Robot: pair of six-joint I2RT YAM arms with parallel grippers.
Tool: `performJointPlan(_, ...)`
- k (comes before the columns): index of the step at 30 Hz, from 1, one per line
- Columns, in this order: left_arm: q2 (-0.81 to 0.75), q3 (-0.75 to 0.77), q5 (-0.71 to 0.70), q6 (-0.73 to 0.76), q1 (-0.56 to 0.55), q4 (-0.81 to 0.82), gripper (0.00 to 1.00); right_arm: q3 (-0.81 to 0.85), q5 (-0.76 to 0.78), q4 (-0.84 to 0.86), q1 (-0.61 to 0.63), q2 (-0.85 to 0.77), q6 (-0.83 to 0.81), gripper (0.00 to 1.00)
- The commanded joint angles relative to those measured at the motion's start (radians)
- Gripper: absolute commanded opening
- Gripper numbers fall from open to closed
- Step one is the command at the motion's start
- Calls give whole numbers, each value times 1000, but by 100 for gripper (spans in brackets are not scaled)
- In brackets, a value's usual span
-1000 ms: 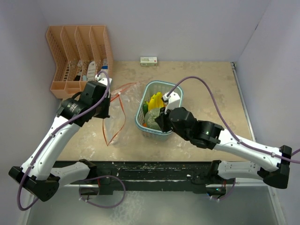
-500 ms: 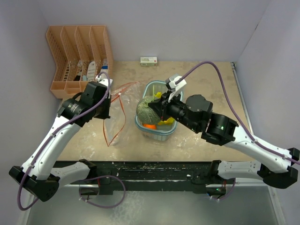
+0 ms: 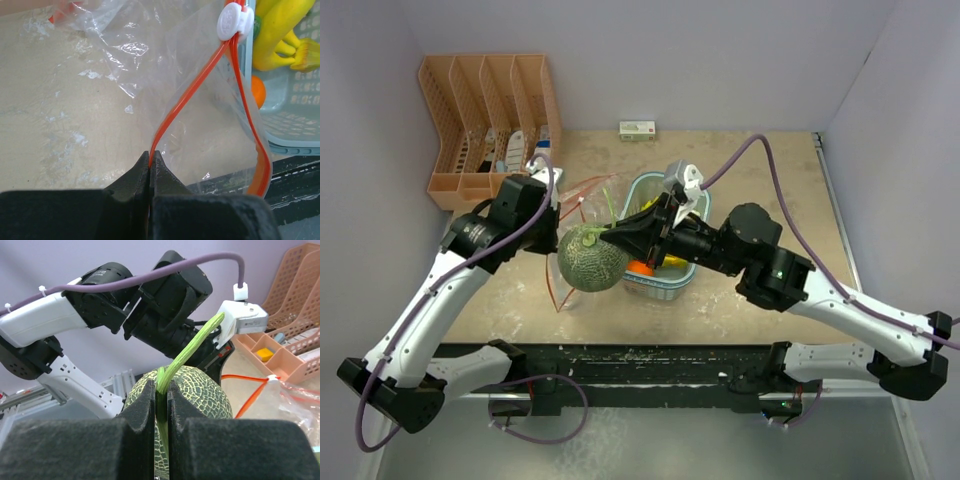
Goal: Place the food in the zip-top bag and seal the zipper
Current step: Place the fake fruit in the bin.
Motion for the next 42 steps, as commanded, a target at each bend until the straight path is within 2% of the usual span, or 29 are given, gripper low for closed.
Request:
performJointPlan(1, -42, -16, 52, -30, 8, 78, 0, -23, -69, 198, 1, 9, 40, 0)
performJointPlan(12, -116, -134, 155, -127, 8, 236, 0, -77, -29, 242, 2, -53, 51, 0)
performJointPlan(21, -149, -98, 113, -142, 8, 221, 0, -136, 3, 282, 2, -94, 58, 0)
performJointPlan(30, -204, -158, 102, -186, 8, 263, 0, -168, 15, 310, 2, -86, 68, 0)
performJointPlan(42, -224, -178, 132, -213, 8, 276, 0, -214, 65, 388, 1, 2, 109, 0)
